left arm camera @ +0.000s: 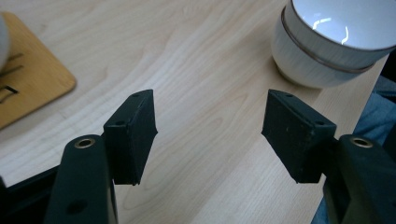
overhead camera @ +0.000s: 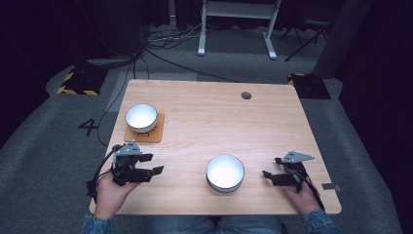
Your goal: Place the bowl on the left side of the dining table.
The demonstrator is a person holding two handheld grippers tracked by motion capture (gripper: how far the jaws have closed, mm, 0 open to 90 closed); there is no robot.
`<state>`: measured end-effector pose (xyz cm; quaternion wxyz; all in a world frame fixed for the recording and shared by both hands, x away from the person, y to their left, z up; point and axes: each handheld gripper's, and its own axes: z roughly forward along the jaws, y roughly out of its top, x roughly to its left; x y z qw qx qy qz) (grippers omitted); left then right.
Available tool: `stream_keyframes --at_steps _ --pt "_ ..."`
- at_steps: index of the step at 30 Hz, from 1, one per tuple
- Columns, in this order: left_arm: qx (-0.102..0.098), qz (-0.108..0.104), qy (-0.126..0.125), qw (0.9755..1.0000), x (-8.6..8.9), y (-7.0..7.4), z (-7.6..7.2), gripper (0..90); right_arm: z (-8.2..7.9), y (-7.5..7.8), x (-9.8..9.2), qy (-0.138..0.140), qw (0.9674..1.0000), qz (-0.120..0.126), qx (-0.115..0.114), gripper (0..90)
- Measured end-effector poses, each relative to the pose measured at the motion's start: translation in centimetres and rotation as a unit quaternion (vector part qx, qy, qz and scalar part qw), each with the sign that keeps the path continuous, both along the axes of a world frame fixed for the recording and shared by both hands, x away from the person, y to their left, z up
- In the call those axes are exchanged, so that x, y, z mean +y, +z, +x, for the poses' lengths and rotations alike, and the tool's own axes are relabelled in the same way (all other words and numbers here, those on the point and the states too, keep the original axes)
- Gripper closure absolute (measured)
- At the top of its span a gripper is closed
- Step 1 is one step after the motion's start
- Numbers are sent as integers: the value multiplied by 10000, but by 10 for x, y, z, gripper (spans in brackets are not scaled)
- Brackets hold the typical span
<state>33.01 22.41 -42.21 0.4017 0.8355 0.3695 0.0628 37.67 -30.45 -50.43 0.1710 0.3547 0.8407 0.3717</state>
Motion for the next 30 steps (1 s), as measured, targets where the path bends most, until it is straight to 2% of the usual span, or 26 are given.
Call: stream_keyframes --at_steps 1,3,7,9,13,14,16,17,18,22,24,26,27,28,29,30 --pt "0 0 0 10000 0 0 0 346 0 0 0 0 10000 0 0 200" --pt "181 179 -110 9996 -9 -9 1 343 0 0 0 0 10000 0 2 200" --pt "278 303 -216 9989 -16 -16 2 342 0 0 0 1 10000 -1 -1 200" --pt "291 443 -281 9982 -19 -20 3 341 0 0 0 0 10000 2 1 200" --pt "528 544 -362 9965 -27 -29 5 324 0 0 0 -2 10000 2 1 200" --pt "510 619 -325 9962 -29 -31 5 324 0 0 0 -1 10000 2 2 200" --pt "656 657 -423 9948 -32 -37 6 324 0 0 0 -1 10000 1 1 200" --pt "656 657 -423 9948 -32 -37 6 324 0 0 0 -1 10000 1 1 200" --pt "644 772 -417 9941 -33 -39 7 324 0 0 0 0 10000 2 1 200" --pt "760 912 -485 9917 -39 -47 9 323 0 0 0 -5 10000 8 4 200" --pt "749 945 -454 9917 -41 -49 9 323 0 0 0 0 10000 0 1 200" --pt "721 1154 -429 9898 -45 -54 10 316 0 0 0 0 10000 1 0 200" --pt "721 1154 -429 9898 -45 -54 10 312 0 0 0 0 10000 1 0 200" --pt "710 1255 -406 9887 -48 -57 9 312 0 0 0 -1 10000 2 2 200" --pt "516 1264 -431 9897 -50 -60 9 300 0 0 0 0 10000 1 1 200" --pt "462 1280 -480 9895 -51 -60 8 280 0 0 0 -1 10000 3 2 200"
